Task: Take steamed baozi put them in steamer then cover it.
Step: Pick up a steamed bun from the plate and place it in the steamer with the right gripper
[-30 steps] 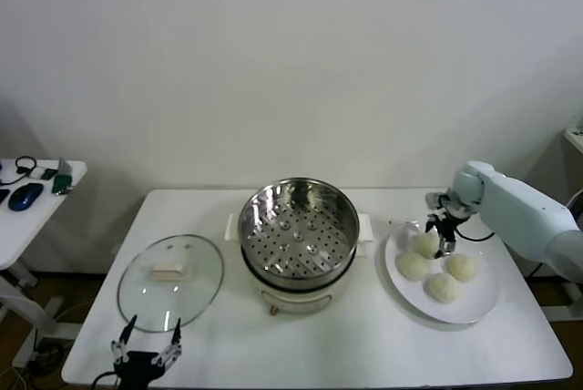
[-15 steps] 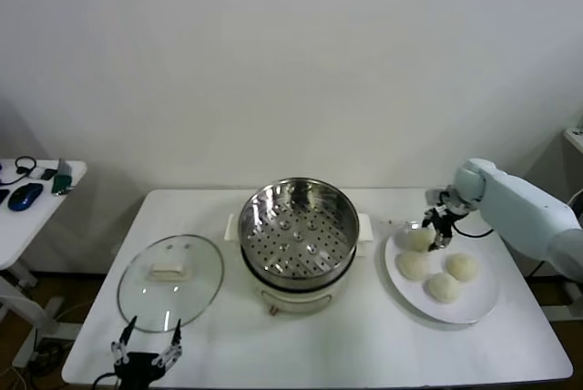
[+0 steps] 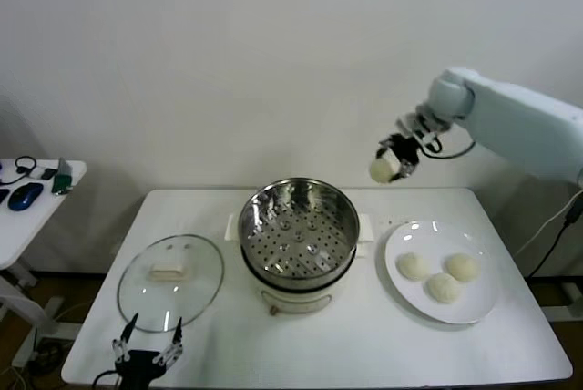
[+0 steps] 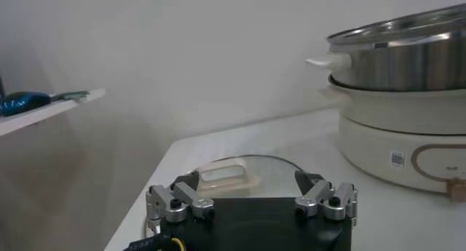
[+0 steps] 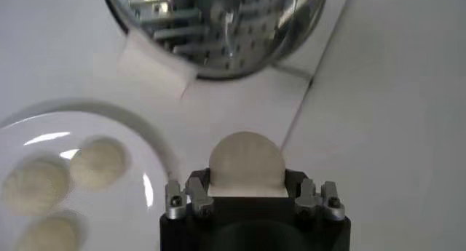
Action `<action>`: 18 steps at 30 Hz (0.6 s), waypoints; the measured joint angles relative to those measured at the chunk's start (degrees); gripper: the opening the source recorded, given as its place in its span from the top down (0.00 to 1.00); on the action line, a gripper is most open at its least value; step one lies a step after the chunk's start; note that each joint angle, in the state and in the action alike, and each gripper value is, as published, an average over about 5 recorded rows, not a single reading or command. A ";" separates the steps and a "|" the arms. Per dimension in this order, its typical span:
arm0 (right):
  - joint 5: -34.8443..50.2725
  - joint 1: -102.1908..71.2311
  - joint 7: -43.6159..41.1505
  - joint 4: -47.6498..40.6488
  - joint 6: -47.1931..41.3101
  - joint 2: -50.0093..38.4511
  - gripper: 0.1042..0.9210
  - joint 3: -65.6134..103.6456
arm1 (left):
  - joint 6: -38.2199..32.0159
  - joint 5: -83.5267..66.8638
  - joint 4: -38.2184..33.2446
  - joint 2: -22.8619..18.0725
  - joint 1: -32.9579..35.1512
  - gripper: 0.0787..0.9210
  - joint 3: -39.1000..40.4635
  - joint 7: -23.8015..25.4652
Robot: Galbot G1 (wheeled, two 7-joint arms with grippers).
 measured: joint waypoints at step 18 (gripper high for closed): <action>-15.54 -4.51 6.23 -3.09 17.57 16.67 0.31 -4.40 | -0.07 -0.05 -1.15 0.23 0.34 0.12 -0.85 -0.10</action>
